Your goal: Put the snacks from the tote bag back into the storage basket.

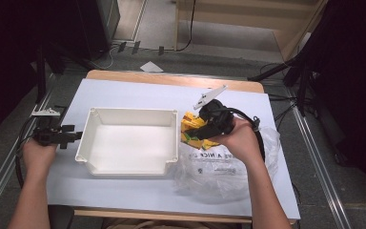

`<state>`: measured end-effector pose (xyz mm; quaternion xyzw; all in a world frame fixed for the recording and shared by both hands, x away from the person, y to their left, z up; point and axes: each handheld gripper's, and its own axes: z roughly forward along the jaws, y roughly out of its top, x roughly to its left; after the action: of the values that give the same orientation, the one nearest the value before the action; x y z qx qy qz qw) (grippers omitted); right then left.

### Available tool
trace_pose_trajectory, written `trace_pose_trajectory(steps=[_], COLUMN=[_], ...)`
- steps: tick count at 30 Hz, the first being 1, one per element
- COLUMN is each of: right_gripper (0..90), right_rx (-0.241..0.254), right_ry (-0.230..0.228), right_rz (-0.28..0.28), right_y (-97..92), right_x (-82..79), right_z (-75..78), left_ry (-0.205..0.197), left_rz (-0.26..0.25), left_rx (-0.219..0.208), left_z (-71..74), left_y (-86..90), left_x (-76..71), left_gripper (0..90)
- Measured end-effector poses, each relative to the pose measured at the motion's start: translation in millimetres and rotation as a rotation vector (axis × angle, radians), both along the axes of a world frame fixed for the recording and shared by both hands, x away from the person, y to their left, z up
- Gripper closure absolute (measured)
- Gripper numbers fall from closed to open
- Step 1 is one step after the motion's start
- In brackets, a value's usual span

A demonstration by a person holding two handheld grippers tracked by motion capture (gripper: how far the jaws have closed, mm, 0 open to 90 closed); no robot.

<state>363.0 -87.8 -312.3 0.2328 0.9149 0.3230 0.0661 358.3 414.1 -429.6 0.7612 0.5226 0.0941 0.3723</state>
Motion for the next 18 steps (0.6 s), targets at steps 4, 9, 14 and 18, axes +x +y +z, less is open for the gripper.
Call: trace_pose_trajectory(steps=[4, 9, 14, 18], right_gripper=[51.8, 51.7, 51.7, 51.7], right_rx=[0.01, 0.012, 0.011, 0.008], right_ry=[0.003, 0.001, -0.003, -0.004], right_rz=[0.016, 0.025, 0.041, 0.06], right_y=[10.1, 16.5, 25.0, 35.8], right_x=[4.0, 6.2, 9.2, 12.2], right_z=[1.7, 4.7, 8.4, 10.5], left_ry=[-0.002, -0.001, -0.002, 0.003], left_rz=[0.002, 0.001, 0.001, -0.001], left_rx=[-0.001, 0.0, 0.002, -0.006], left_z=[-0.5, -0.7, -0.6, -1.3], left_y=[-0.3, -0.2, -0.2, 0.4], left_x=[-0.2, -0.1, -0.2, -0.1], left_gripper=[24.5, 24.5, 24.5, 24.5])
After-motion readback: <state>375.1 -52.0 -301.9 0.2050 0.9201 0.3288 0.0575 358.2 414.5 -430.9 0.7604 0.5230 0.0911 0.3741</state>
